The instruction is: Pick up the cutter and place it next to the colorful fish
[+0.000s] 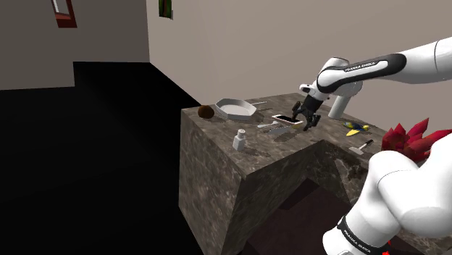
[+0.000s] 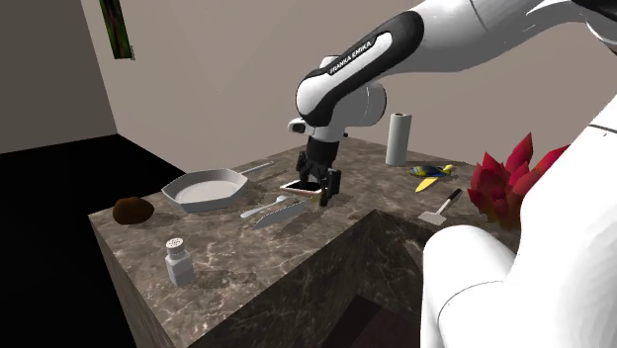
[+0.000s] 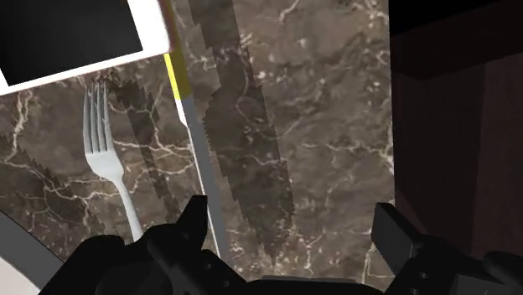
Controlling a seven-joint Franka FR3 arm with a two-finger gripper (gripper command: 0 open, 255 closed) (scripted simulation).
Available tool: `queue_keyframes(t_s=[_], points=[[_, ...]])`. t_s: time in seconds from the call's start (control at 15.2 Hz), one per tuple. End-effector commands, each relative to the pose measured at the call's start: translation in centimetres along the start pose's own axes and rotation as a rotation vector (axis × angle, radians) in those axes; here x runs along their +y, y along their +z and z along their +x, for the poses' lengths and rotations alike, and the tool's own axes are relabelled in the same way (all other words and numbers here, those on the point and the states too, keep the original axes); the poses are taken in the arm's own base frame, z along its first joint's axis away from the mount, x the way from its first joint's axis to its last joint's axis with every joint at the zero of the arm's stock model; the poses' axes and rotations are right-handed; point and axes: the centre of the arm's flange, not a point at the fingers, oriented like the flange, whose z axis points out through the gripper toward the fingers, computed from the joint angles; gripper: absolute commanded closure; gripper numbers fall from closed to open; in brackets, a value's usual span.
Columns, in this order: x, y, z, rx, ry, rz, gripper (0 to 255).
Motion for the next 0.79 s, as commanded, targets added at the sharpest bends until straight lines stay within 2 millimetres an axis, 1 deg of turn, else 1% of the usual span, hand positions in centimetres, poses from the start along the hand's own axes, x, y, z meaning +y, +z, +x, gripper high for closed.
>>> queue_keyframes(t_s=[0.0,0.2,0.26,0.66,0.73], points=[[2.3,1.5,-1.0,0.019,-0.092,-0.009,0],[5.8,3.4,-1.6,0.056,-0.217,-0.014,0],[5.8,3.4,-1.6,0.056,-0.218,-0.014,0],[5.9,6.6,-1.4,0.056,-0.218,-0.014,0],[5.9,7.4,-1.4,0.056,-0.218,-0.014,0]])
